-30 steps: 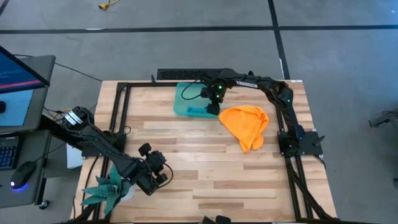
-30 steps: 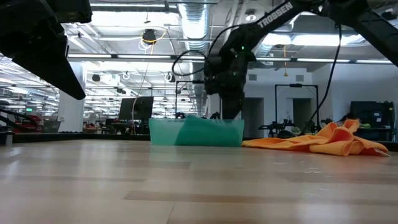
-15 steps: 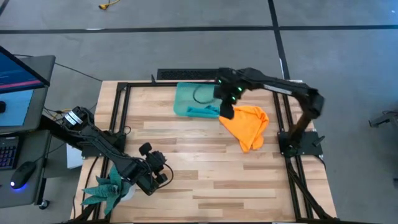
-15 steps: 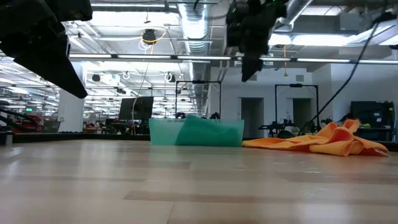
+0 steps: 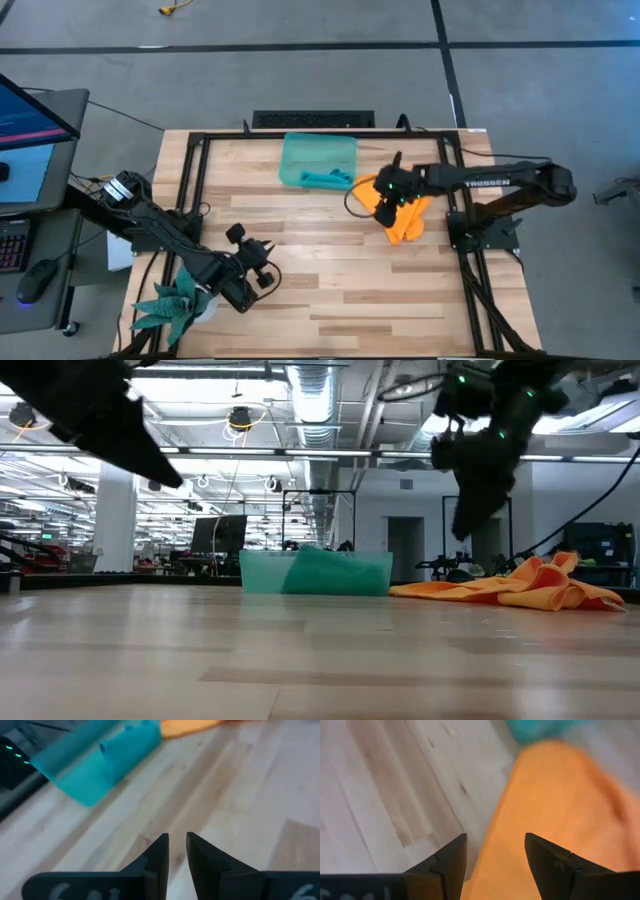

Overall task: Roll microfiber towels into tight, uniform cylinder then place into a basket
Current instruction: Fold the yellow microfiber cloth

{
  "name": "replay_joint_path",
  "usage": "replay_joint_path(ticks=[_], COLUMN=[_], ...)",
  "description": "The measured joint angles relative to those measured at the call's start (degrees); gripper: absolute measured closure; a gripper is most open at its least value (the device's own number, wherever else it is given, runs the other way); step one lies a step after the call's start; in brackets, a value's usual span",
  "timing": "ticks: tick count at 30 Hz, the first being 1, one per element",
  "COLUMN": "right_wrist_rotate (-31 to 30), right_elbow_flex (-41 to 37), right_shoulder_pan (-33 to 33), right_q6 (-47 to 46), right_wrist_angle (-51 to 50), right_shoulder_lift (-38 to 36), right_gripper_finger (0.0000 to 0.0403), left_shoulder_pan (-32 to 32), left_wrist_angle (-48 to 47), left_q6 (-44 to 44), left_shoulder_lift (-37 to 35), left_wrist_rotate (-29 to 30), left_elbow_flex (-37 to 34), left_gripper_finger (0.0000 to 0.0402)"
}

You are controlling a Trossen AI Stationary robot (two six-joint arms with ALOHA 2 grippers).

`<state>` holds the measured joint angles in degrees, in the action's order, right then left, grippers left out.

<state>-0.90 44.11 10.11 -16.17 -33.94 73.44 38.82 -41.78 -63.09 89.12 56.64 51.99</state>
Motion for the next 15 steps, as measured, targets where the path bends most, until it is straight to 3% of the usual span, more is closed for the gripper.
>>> replay_joint_path(ticks=[6,15], right_wrist_rotate=[-6.3,-29.64], right_elbow_flex=[-5.81,-2.17], right_shoulder_pan=[-8.3,-26.83], right_q6=[-10.01,-15.77], right_wrist_angle=[0.55,1.08], right_shoulder_lift=[-0.1,-2.26], right_gripper_finger=[0.0186,0.0199], left_shoulder_pan=[-4.14,-12.0], left_wrist_angle=[3.65,17.27], left_q6=[6.25,22.73], left_shoulder_lift=[0.01,0.02], left_wrist_rotate=[1.04,1.03], left_elbow_flex=[0.0,0.0], left_gripper_finger=[0.0343,0.0341])
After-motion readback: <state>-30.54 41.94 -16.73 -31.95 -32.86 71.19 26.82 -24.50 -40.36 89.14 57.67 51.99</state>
